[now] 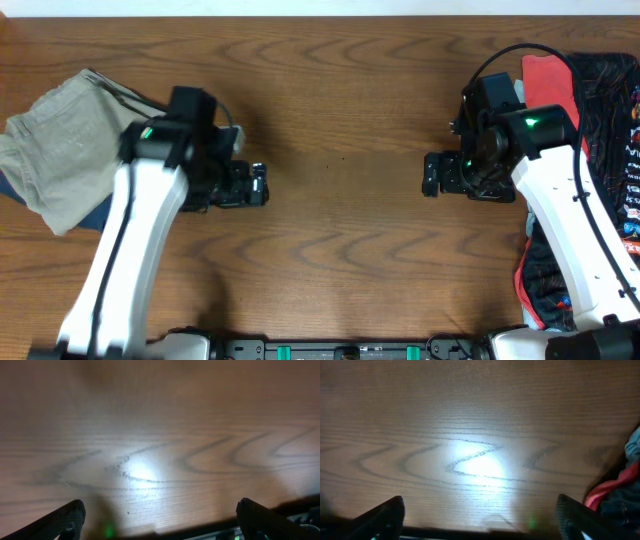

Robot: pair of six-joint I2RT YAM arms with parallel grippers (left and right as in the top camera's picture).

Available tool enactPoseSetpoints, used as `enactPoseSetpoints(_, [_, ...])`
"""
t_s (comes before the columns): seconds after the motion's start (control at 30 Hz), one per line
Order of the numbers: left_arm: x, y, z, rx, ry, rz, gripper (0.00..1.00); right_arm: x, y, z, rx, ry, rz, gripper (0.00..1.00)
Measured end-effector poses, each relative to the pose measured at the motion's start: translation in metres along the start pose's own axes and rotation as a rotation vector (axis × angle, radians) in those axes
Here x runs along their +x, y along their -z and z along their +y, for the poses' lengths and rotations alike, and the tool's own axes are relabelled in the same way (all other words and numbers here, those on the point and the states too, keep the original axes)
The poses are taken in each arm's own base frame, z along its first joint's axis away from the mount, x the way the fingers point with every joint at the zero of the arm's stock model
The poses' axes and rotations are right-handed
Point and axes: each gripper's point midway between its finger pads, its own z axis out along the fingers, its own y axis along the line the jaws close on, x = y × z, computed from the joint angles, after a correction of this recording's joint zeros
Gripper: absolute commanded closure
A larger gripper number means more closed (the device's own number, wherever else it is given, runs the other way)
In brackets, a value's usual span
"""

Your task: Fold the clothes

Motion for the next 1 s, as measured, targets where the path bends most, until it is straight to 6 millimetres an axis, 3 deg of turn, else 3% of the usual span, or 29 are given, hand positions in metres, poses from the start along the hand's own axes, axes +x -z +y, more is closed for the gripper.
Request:
enactPoseSetpoints(0.2, [0.016,0.057,-0.004,-0.015,-0.067,-0.285,0.02,-0.001,0.016,0.010,-0.021,0.043,-0.087,0.01])
enactPoseSetpoints(0.43, [0.046,0.105,-0.008,0.000,-0.143,-0.635,0.02,-0.002,0.072,0.030,-0.071,0.127,-0.390,0.01])
enactPoseSetpoints(0.57, [0.072,0.123,-0.009,0.014,-0.175,-0.798,0.02,0.008,0.093,0.027,-0.097,0.143,-0.555,0.01])
enactPoseSetpoints(0.77, [0.088,0.130,-0.005,0.009,-0.186,-0.890,0.02,0.032,0.087,0.003,-0.096,0.123,-0.703,0.01])
enactPoseSetpoints(1.0, [0.088,0.130,-0.005,0.007,-0.186,-0.893,0.02,0.058,0.061,-0.016,-0.071,0.117,-0.693,0.01])
